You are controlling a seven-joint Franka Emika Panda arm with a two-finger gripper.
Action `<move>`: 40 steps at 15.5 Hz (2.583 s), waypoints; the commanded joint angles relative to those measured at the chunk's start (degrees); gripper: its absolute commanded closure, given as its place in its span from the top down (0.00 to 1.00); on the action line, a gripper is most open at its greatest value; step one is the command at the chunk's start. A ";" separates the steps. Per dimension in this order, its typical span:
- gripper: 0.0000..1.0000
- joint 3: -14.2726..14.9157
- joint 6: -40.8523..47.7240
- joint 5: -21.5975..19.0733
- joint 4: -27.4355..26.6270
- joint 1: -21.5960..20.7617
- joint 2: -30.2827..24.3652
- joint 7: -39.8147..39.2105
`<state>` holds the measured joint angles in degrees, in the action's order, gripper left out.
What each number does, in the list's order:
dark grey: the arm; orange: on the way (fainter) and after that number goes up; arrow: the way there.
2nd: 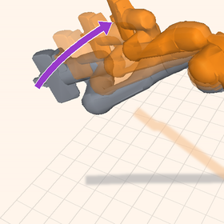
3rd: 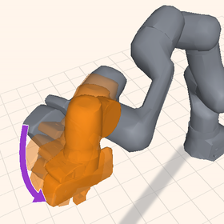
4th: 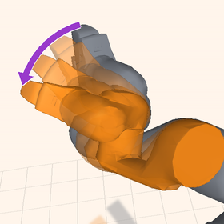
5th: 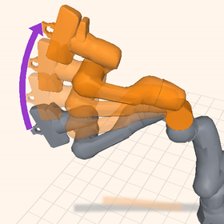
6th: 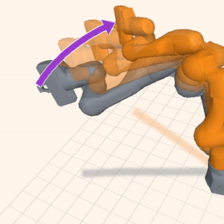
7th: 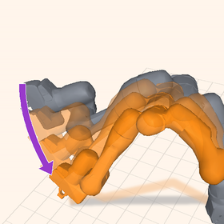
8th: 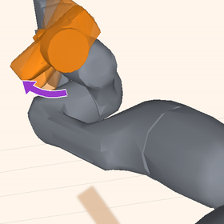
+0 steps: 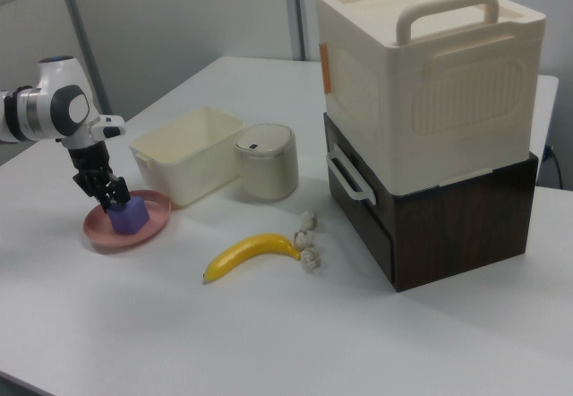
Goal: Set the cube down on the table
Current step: 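Lower the gripper around the purple cube and close on it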
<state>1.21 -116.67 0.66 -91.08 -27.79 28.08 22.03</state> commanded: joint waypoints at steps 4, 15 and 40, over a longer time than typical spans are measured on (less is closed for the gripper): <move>0.00 0.11 2.84 -1.63 0.64 3.00 -4.52 -0.40; 1.00 0.28 5.58 -0.57 0.46 5.55 -5.15 -7.71; 0.50 -0.33 0.65 -0.05 -0.06 2.57 1.36 -5.42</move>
<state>0.53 -114.73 0.57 -90.33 -24.03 29.79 15.57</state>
